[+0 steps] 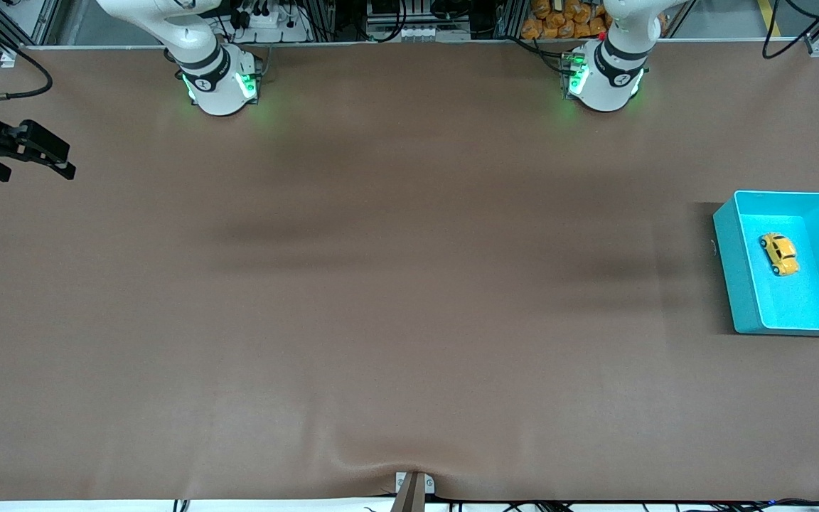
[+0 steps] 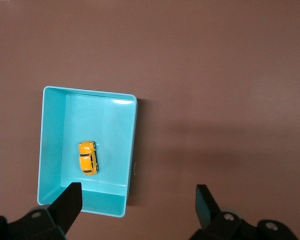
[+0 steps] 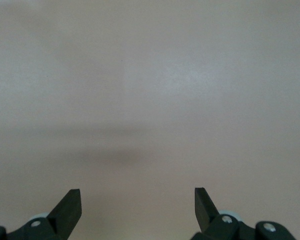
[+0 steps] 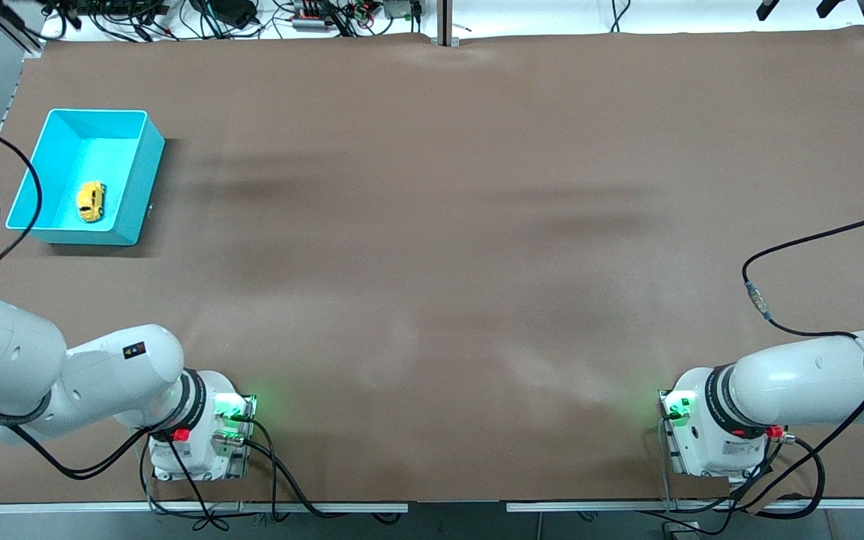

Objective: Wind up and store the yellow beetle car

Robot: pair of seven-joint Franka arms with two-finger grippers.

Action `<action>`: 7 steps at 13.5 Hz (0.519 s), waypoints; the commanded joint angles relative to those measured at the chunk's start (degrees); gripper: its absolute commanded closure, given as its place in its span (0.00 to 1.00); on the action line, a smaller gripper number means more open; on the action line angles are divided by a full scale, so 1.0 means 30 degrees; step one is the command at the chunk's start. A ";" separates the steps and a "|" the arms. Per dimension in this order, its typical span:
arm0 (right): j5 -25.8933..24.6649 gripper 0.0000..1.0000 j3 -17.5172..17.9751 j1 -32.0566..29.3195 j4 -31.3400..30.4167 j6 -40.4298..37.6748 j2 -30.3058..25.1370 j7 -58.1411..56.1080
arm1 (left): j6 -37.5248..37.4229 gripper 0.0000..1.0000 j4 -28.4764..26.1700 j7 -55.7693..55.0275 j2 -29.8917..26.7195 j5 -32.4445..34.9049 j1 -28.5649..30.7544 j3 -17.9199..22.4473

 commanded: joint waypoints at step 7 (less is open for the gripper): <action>0.0274 0.00 -0.0238 0.0275 -0.0370 0.0178 -0.0522 -0.0155 | -0.3386 0.00 0.0756 -0.0009 -0.1329 -0.0470 -0.1330 -0.2825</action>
